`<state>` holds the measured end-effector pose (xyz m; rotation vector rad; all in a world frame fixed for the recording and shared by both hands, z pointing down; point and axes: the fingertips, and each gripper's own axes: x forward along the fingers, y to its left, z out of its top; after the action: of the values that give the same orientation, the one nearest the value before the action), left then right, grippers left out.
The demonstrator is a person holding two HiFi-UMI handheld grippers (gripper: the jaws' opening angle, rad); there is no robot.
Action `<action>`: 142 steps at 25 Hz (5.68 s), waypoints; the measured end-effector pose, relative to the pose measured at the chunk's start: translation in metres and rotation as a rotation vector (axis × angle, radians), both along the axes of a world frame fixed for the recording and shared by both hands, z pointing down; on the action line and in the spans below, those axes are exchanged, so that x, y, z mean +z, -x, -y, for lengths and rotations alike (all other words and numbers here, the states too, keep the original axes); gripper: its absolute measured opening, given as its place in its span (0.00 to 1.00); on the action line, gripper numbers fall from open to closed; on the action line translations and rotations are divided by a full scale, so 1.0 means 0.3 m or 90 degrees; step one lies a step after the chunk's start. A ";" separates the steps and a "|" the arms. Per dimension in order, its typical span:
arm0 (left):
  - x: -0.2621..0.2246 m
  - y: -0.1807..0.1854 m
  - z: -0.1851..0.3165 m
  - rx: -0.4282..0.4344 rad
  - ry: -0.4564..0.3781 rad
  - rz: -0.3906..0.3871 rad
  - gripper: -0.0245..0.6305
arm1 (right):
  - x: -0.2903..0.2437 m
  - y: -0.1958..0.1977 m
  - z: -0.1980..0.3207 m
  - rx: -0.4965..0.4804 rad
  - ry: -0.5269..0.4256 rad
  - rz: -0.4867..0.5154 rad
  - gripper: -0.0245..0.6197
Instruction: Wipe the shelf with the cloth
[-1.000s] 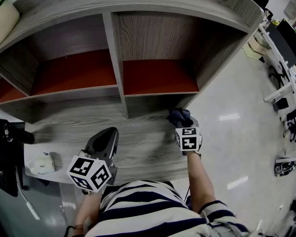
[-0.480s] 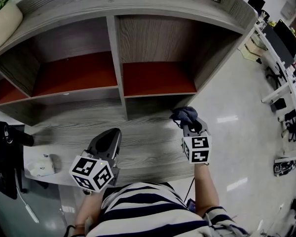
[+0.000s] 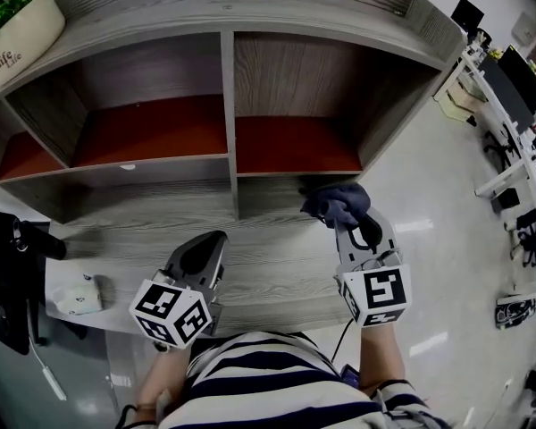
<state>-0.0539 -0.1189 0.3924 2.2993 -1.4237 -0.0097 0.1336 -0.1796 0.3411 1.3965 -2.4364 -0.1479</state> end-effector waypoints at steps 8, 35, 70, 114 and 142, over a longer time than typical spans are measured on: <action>-0.051 0.048 -0.023 -0.021 -0.023 0.003 0.06 | -0.253 0.211 -0.053 -0.119 -0.110 0.018 0.16; -0.114 0.162 -0.084 -0.079 -0.048 0.013 0.06 | -0.678 0.595 0.053 -0.163 -0.376 -0.036 0.16; -0.086 0.147 -0.075 -0.075 -0.045 0.010 0.06 | -0.085 0.627 0.047 -0.167 -0.212 -0.111 0.16; -0.138 -0.004 0.002 0.025 -0.071 0.010 0.06 | -0.679 -0.205 0.202 0.178 -0.379 -0.055 0.16; -0.097 0.010 -0.003 0.005 -0.049 0.009 0.06 | -0.180 -0.215 0.228 0.189 -0.194 -0.033 0.16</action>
<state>-0.0569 -0.1181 0.3633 2.3709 -1.4440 -0.0467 0.1979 -0.2481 0.2870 1.8403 -2.1996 -0.4936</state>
